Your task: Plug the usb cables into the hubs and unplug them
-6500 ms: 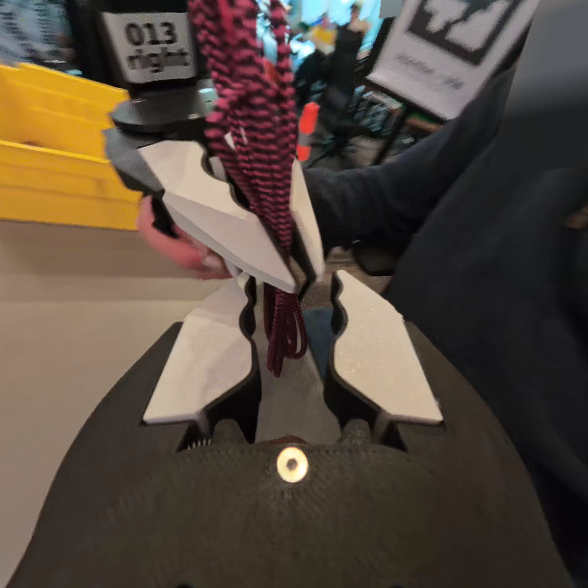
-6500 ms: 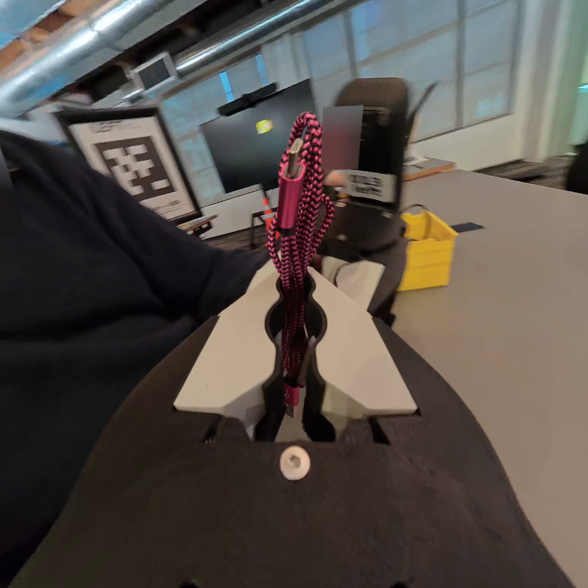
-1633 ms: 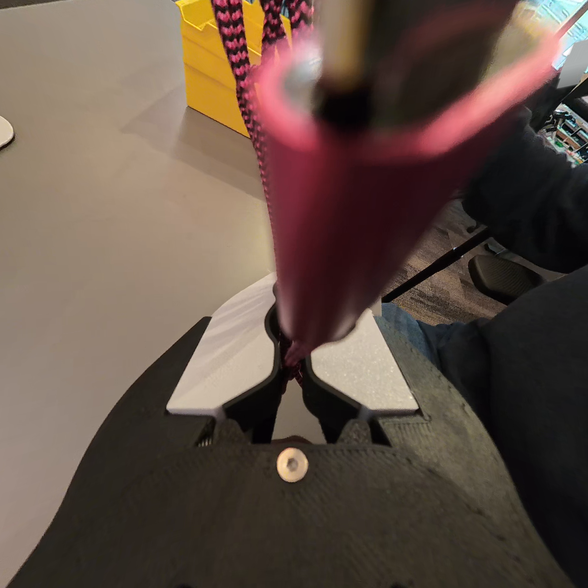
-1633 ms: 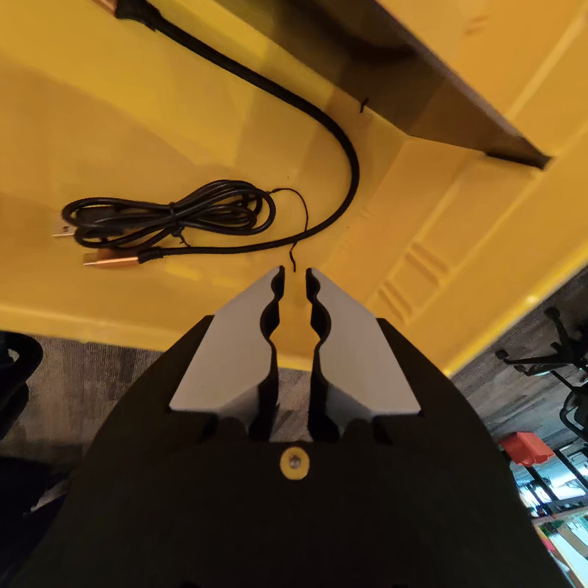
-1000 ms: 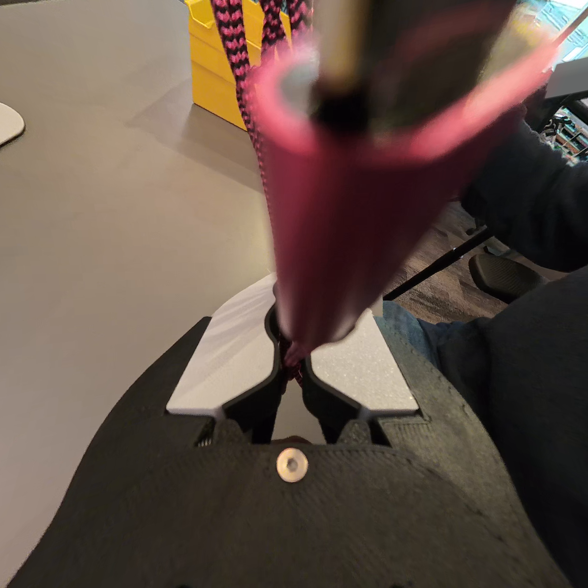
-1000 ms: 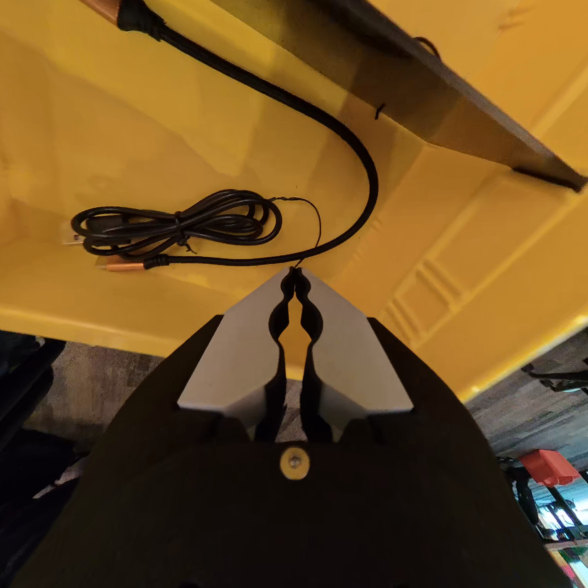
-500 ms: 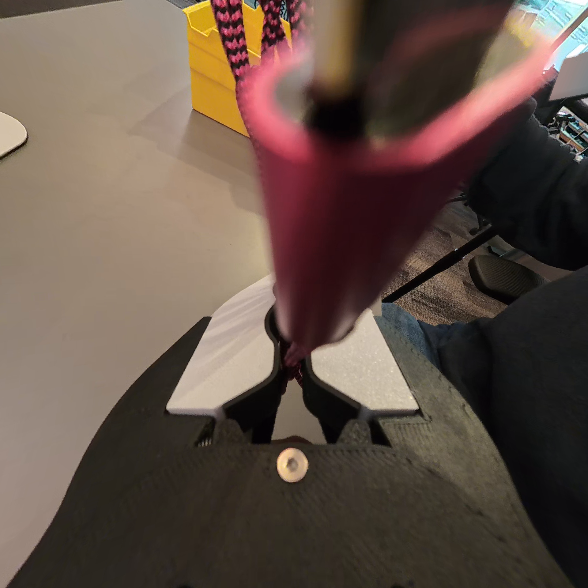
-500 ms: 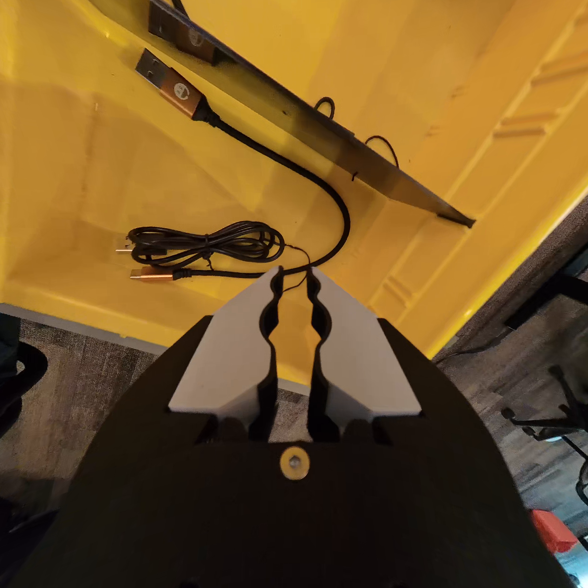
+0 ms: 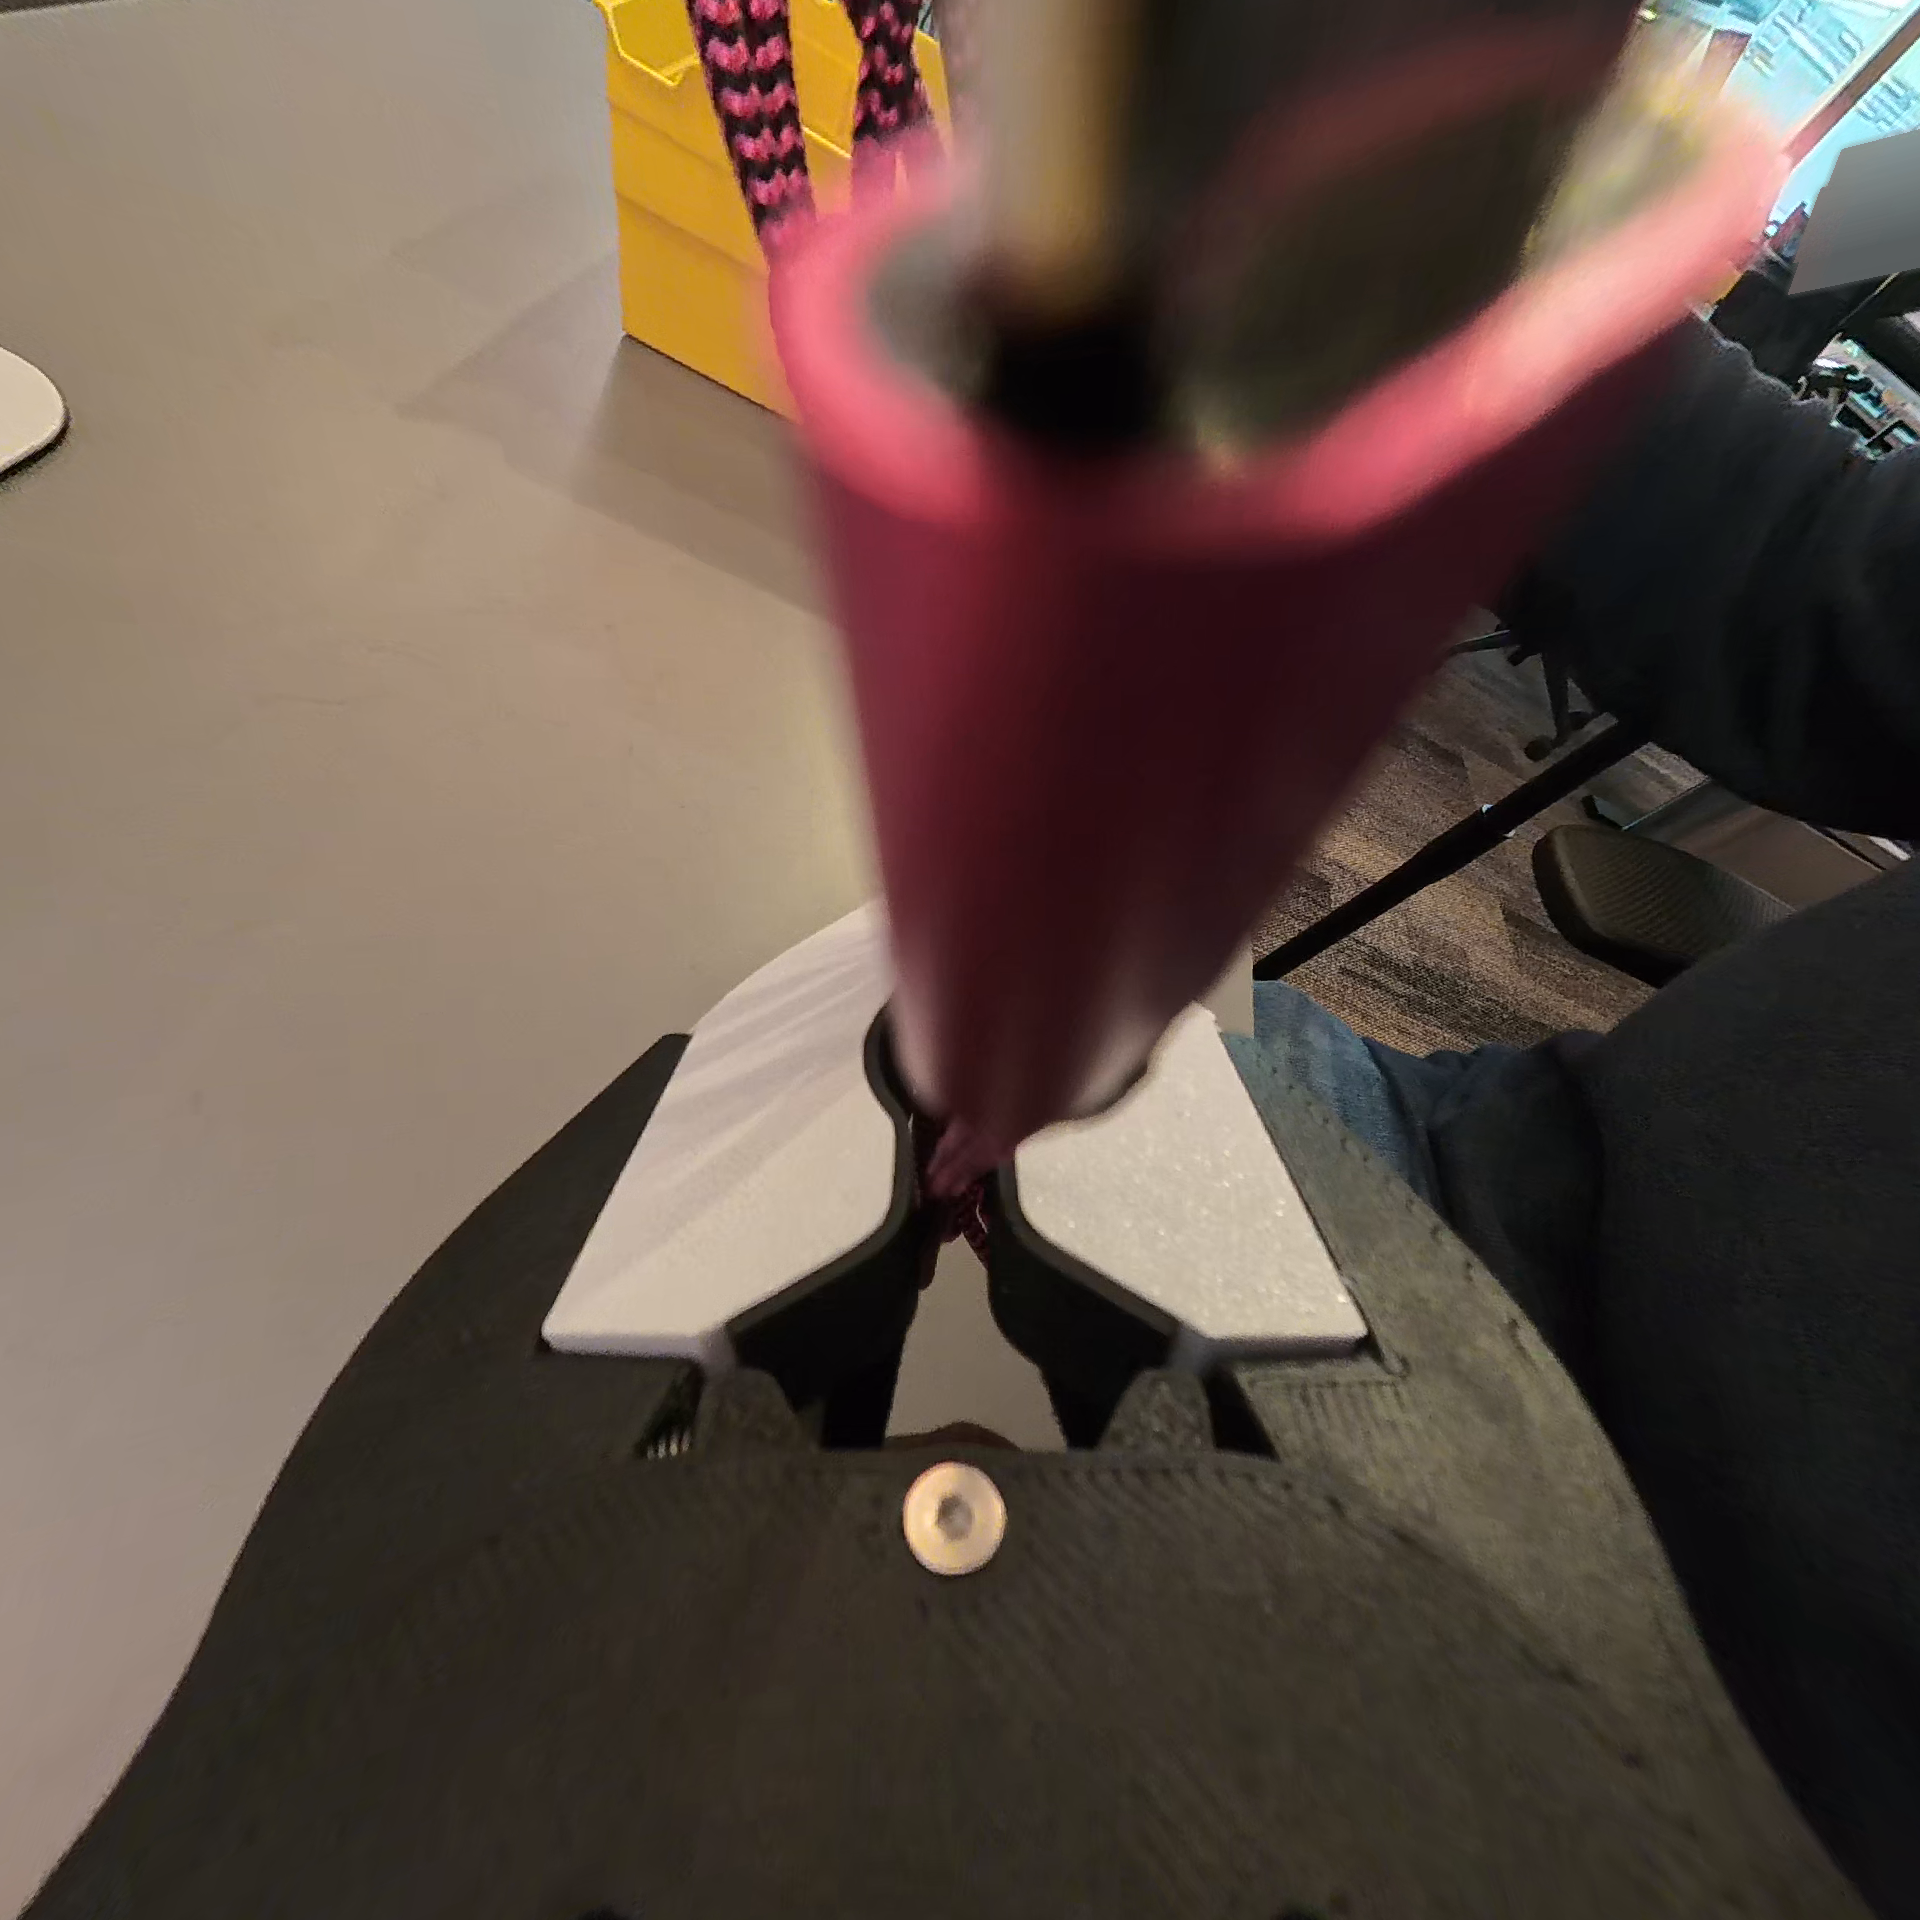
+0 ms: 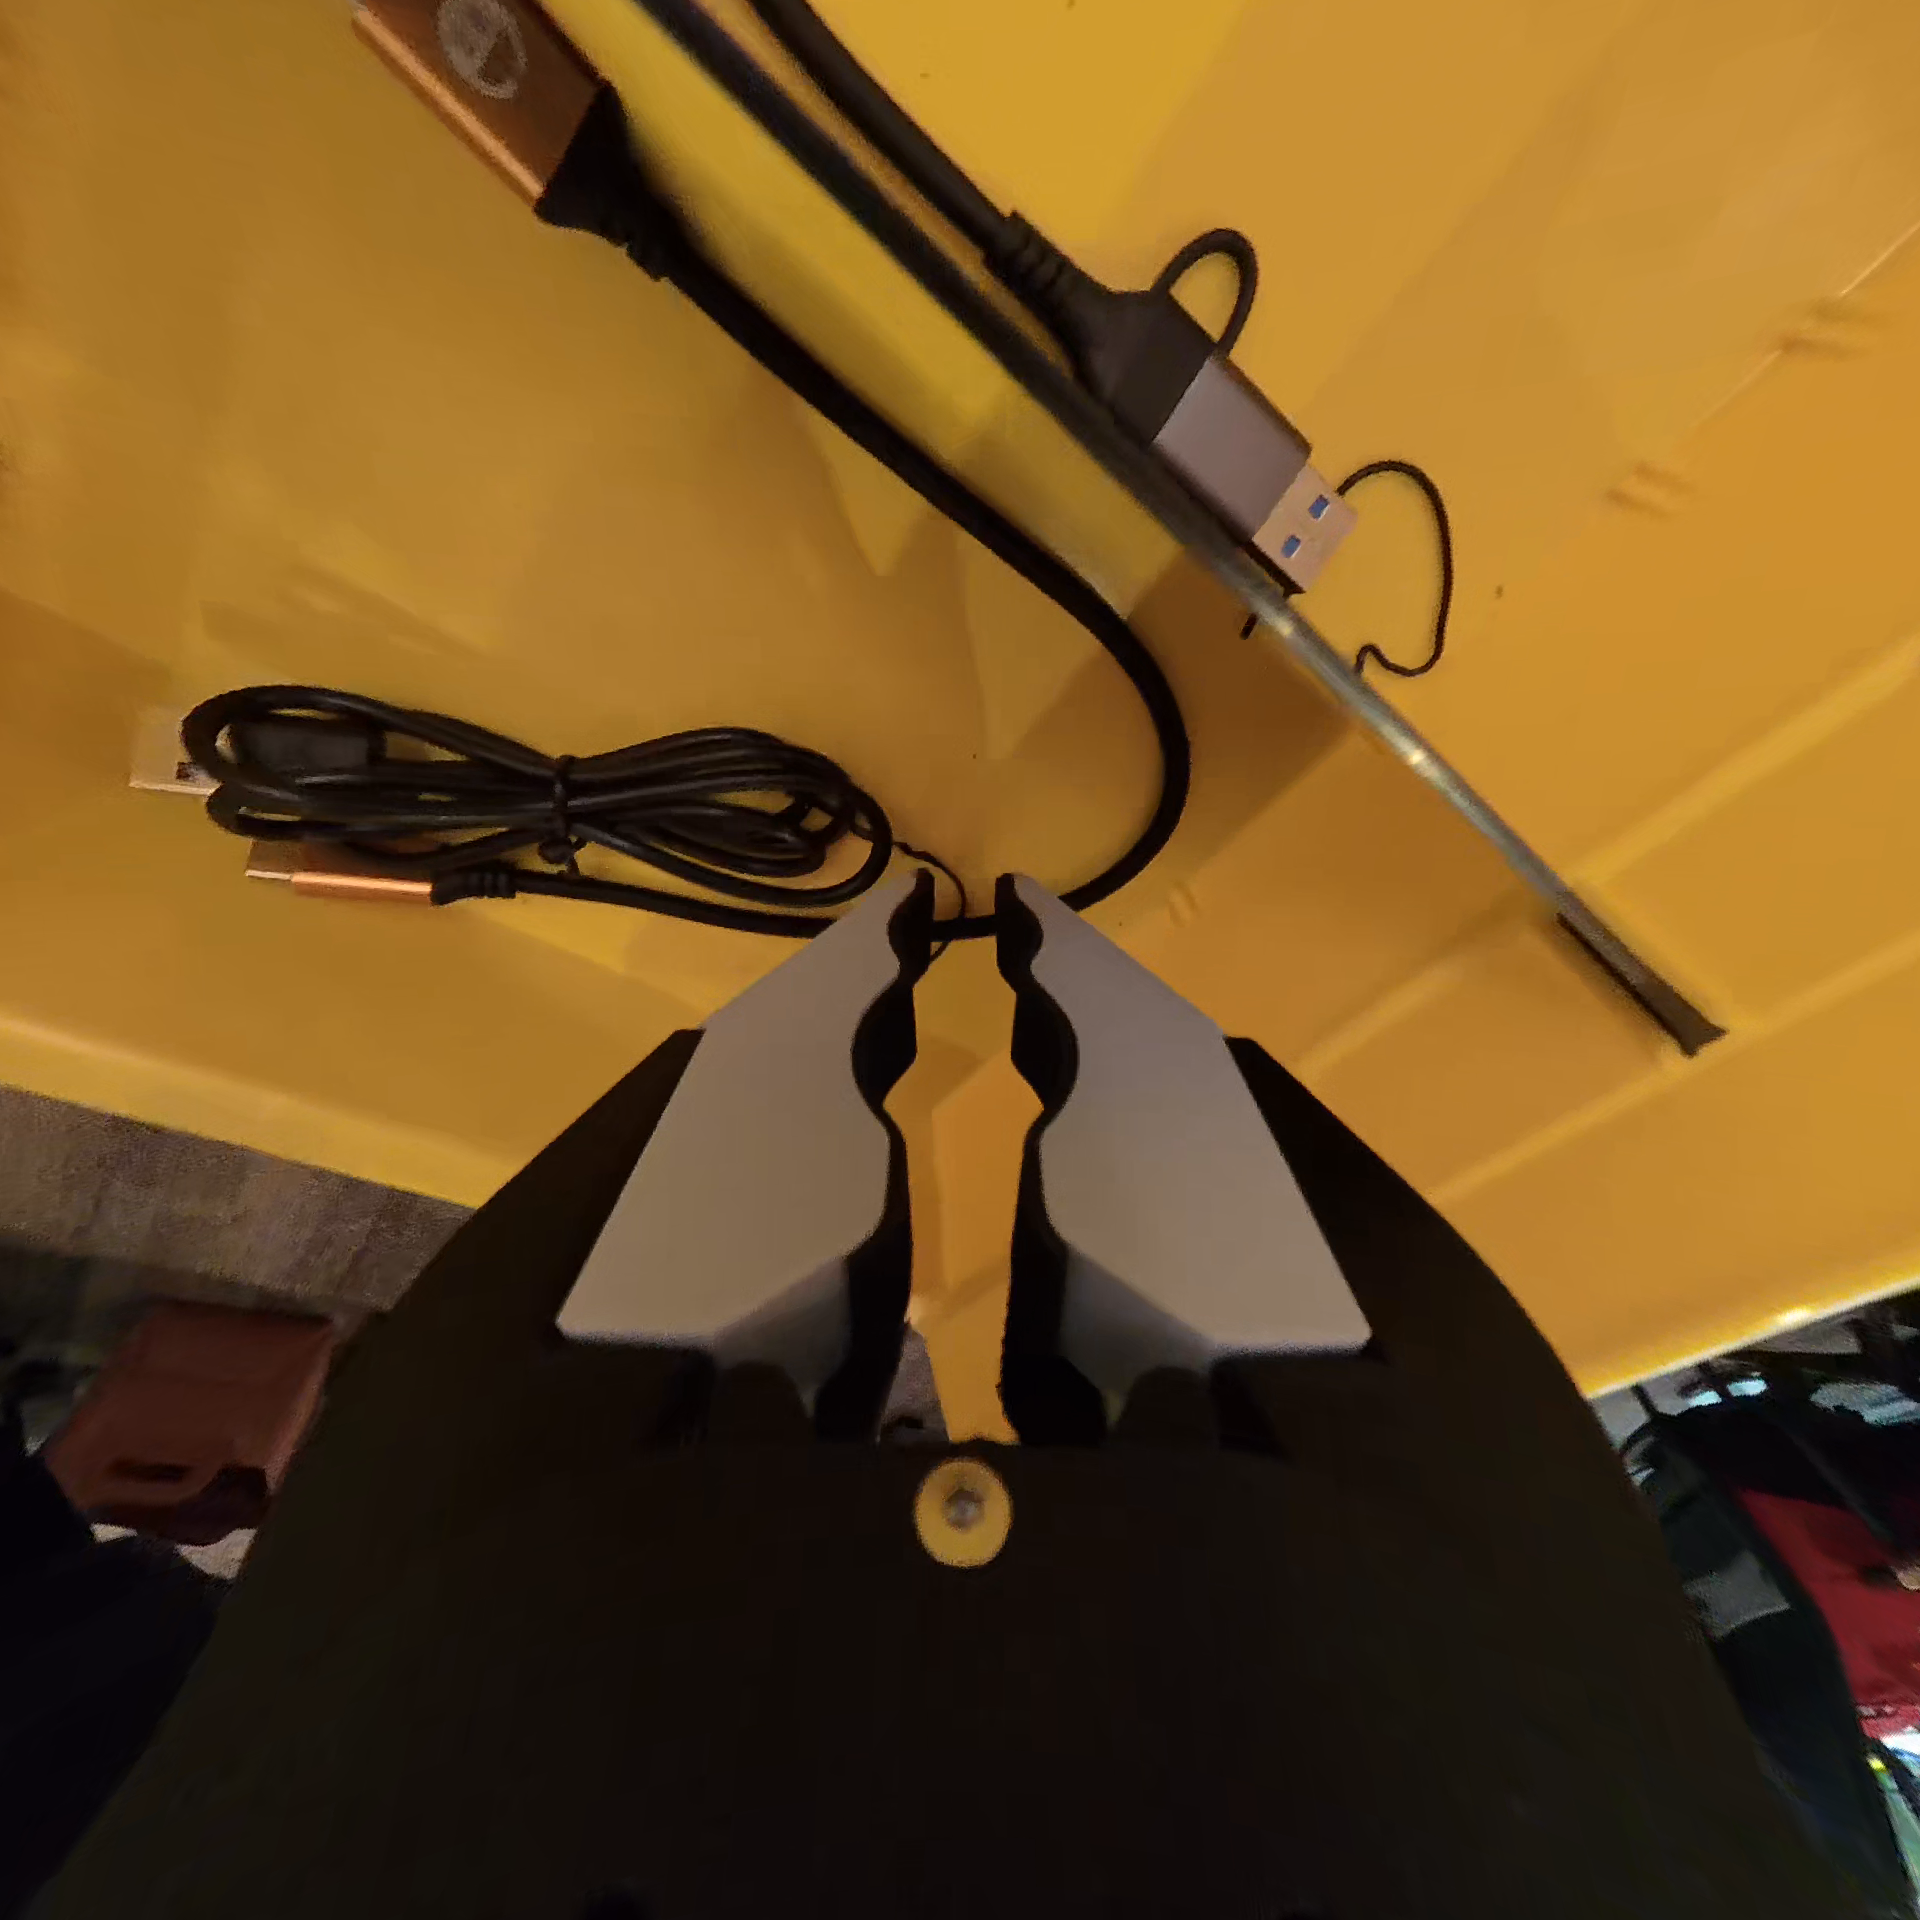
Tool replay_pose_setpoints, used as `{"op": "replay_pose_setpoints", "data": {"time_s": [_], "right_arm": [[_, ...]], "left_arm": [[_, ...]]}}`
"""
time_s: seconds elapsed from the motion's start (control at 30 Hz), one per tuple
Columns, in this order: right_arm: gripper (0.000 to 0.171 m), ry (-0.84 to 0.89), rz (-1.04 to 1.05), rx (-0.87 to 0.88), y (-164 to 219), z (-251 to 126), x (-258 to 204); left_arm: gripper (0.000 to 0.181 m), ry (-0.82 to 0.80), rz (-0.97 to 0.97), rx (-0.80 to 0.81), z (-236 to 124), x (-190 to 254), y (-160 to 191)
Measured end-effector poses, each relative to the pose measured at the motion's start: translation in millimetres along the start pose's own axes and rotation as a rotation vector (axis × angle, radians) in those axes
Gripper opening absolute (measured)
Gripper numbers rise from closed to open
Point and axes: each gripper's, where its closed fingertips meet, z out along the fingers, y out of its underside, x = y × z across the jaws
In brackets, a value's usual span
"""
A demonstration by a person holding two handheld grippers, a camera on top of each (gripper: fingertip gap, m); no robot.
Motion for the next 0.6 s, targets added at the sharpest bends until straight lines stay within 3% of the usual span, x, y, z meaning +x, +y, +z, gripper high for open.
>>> {"op": "replay_pose_setpoints", "data": {"time_s": [0.23, 0.6], "right_arm": [[0.005, -0.027, -0.040, -0.042, 2.6, 5.5, -5.2], [0.000, -0.060, -0.003, 0.046, -1.4, 3.1, -4.6]], "left_arm": [[0.009, 0.005, -0.001, -0.012, 4.1, -0.5, 2.2], [0.009, 0.004, 0.011, -0.005, -1.1, 3.0, 2.2]]}}
